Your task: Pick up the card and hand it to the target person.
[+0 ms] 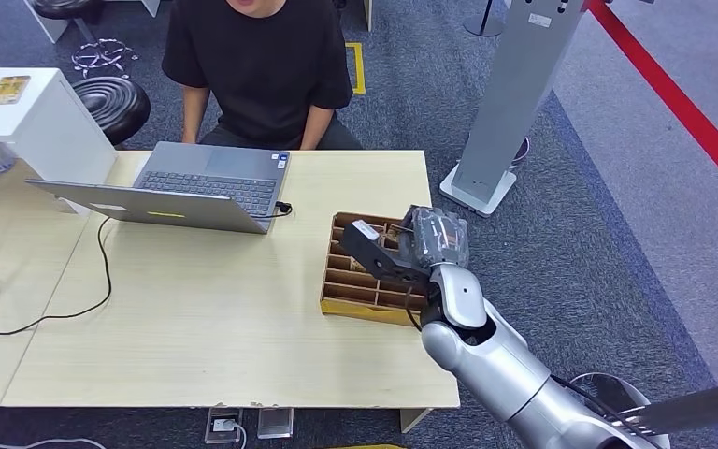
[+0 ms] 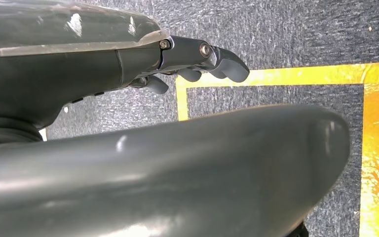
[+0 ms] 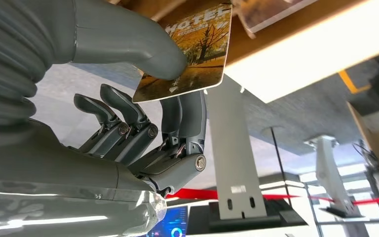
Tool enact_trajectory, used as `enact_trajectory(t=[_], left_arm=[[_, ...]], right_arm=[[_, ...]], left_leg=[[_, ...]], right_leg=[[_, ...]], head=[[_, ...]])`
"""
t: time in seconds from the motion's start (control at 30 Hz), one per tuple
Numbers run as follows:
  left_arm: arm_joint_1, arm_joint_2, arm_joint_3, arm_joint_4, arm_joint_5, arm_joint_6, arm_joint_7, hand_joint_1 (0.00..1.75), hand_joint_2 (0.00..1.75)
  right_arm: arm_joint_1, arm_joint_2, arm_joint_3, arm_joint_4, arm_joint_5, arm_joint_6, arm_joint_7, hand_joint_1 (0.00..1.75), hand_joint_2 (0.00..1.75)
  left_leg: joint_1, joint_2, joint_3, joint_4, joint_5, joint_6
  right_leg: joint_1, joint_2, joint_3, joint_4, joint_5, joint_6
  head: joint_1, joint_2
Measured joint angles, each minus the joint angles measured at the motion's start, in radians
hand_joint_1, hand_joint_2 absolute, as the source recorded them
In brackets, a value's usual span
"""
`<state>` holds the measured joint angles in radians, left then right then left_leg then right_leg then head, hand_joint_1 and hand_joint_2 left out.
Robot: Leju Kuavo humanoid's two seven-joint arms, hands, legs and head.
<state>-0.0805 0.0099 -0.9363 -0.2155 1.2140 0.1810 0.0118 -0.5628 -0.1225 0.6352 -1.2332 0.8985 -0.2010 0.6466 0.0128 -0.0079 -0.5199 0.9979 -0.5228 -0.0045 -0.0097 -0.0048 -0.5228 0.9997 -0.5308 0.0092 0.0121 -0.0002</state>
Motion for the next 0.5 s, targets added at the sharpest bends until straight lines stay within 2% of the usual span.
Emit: enact_trajectory(t=[0.23,0.5], left_arm=[[0.0,0.0,0.0,0.0,0.007,0.006,-0.004,0.0,0.0],[0.0,0.0,0.0,0.0,0.007,0.008,-0.016,0.0,0.0]], right_arm=[[-0.008,-0.005,0.0,-0.127,0.029,0.004,0.003,1.75,1.75],[-0.074,0.001,0.007,-0.134,0.034,-0.021,-0.079,1.75,1.75]], left_leg=[[0.0,0.0,0.0,0.0,0.0,0.0],[0.0,0.0,-0.001,0.0,0.0,0.0]], right_leg=[[0.0,0.0,0.0,0.0,0.0,0.0],[0.0,0.0,0.0,0.0,0.0,0.0]], head=[[-0.001,0.0],[0.0,0.0]])
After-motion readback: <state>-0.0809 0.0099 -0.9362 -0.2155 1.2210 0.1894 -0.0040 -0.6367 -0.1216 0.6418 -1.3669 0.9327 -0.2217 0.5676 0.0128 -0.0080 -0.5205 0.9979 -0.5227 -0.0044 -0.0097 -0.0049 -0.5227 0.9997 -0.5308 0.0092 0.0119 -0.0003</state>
